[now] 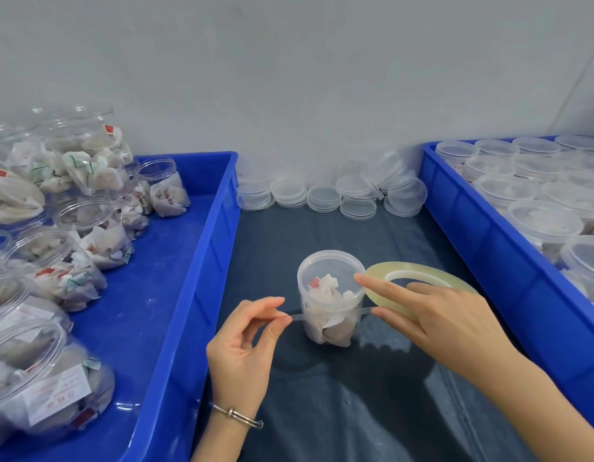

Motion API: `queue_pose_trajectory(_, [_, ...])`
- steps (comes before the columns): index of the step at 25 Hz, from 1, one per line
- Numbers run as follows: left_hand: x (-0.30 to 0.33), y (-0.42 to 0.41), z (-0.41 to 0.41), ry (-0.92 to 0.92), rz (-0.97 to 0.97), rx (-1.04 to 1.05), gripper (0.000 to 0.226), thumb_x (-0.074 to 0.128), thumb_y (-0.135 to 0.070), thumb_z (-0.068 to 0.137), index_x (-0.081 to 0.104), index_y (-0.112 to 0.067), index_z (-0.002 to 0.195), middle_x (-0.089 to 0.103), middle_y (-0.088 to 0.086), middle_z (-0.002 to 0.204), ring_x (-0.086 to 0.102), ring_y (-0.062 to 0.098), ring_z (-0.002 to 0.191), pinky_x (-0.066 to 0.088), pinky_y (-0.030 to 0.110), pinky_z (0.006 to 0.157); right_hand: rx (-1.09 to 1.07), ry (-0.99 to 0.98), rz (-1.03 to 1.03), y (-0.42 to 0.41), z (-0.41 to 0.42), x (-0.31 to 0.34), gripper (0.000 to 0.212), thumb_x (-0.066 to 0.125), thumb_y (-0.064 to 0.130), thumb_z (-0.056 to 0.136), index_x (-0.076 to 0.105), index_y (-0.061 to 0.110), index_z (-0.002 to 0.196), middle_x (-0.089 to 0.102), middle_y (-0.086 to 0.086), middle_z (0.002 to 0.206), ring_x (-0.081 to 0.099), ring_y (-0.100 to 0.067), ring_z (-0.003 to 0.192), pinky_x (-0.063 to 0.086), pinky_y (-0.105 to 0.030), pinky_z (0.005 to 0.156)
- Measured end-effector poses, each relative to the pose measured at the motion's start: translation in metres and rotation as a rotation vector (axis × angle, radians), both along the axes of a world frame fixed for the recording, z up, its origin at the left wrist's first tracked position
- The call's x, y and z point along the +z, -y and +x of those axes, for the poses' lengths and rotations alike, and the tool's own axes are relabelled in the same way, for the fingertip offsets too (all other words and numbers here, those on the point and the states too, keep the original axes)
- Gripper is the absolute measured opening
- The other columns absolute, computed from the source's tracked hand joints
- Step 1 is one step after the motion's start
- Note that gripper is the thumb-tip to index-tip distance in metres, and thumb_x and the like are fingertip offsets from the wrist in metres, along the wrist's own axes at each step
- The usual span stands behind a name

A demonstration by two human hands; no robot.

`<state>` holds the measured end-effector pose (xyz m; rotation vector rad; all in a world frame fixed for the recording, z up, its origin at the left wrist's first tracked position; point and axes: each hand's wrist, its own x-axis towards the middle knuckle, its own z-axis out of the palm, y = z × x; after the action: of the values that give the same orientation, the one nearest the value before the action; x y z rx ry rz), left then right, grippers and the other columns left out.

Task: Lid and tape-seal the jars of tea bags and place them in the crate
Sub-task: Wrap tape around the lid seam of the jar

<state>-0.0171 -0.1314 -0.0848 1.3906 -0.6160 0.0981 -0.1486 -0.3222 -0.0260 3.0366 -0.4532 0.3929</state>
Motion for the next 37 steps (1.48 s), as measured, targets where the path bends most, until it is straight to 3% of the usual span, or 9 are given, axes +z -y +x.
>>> queue_pose_trajectory(2, [-0.002,0.001,0.003,-0.025,0.01,-0.003,0.024,0.07,-0.008,0.072,0.073,-0.028,0.085,0.065,-0.009,0.071,0.063,0.005,0.071,0.049,0.011,0.074,0.008,-0.004,-0.013,0.001,0.0,-0.001,0.052,0.006,0.067,0.088,0.022,0.061,0.137,0.052,0.006,0.062,0.049,-0.01,0.049,0.02,-0.022,0.038])
queue_pose_trajectory(5, [-0.006,0.004,0.005,-0.06,0.023,-0.003,0.028,0.07,0.005,0.073,0.072,-0.02,0.085,0.064,-0.007,0.07,0.062,0.004,0.07,0.049,0.011,0.074,0.026,-0.062,-0.05,0.005,-0.003,-0.012,0.05,-0.014,0.07,0.079,-0.019,0.07,0.128,0.057,0.01,0.086,0.055,-0.009,0.069,0.034,-0.022,0.047])
queue_pose_trajectory(7, [-0.006,0.006,0.007,-0.058,0.022,-0.003,0.028,0.07,0.007,0.073,0.071,-0.017,0.087,0.064,-0.007,0.07,0.062,0.004,0.07,0.049,0.011,0.074,0.002,-0.121,-0.042,0.005,-0.003,-0.014,0.047,-0.017,0.068,0.076,-0.029,0.07,0.121,0.057,0.012,0.092,0.054,-0.008,0.074,0.036,-0.021,0.05])
queue_pose_trajectory(10, [-0.007,0.009,0.01,-0.043,0.023,0.002,0.029,0.07,0.008,0.074,0.071,-0.017,0.087,0.065,-0.007,0.071,0.063,0.005,0.071,0.049,0.011,0.074,-0.023,-0.14,-0.032,0.005,-0.002,-0.015,0.045,-0.017,0.068,0.076,-0.031,0.071,0.118,0.057,0.015,0.095,0.054,-0.007,0.075,0.036,-0.018,0.049])
queue_pose_trajectory(15, [-0.007,0.013,0.013,-0.029,0.026,0.008,0.032,0.07,0.01,0.074,0.071,-0.019,0.087,0.065,-0.006,0.072,0.063,0.004,0.072,0.049,0.011,0.074,0.003,-0.1,0.017,0.008,-0.004,-0.017,0.044,-0.012,0.069,0.078,-0.029,0.073,0.119,0.058,0.021,0.106,0.056,-0.002,0.089,0.049,-0.019,0.06])
queue_pose_trajectory(21, [-0.004,0.015,0.022,-0.008,0.047,0.014,0.034,0.069,0.01,0.075,0.07,-0.022,0.085,0.067,-0.007,0.075,0.064,0.004,0.074,0.049,0.011,0.075,0.013,-0.124,-0.005,0.004,0.0,-0.014,0.042,-0.014,0.069,0.075,-0.033,0.073,0.112,0.058,0.021,0.109,0.057,-0.002,0.089,0.05,-0.02,0.06])
queue_pose_trajectory(24, [0.0,0.011,0.025,0.078,0.083,-0.032,0.024,0.07,-0.001,0.076,0.07,-0.024,0.083,0.066,-0.01,0.077,0.064,0.007,0.076,0.049,0.012,0.077,0.008,-0.148,-0.004,0.003,0.0,-0.012,0.042,-0.016,0.069,0.074,-0.035,0.072,0.112,0.058,0.021,0.111,0.058,-0.002,0.093,0.051,-0.021,0.062])
queue_pose_trajectory(27, [0.0,0.0,0.021,0.109,0.098,-0.063,0.02,0.074,-0.01,0.077,0.07,-0.029,0.083,0.065,-0.009,0.077,0.064,0.01,0.077,0.049,0.013,0.077,0.006,-0.149,0.009,0.003,0.0,-0.011,0.042,-0.015,0.069,0.074,-0.035,0.073,0.111,0.059,0.023,0.11,0.058,-0.002,0.089,0.047,-0.019,0.056])
queue_pose_trajectory(37, [-0.005,-0.011,0.005,0.055,0.075,-0.051,0.019,0.071,-0.009,0.071,0.068,-0.027,0.077,0.064,-0.011,0.073,0.063,0.009,0.073,0.05,0.013,0.073,0.01,-0.098,0.108,0.001,0.003,-0.005,0.044,-0.003,0.074,0.076,-0.02,0.079,0.116,0.052,0.037,0.123,0.059,-0.002,0.085,0.025,-0.017,0.044])
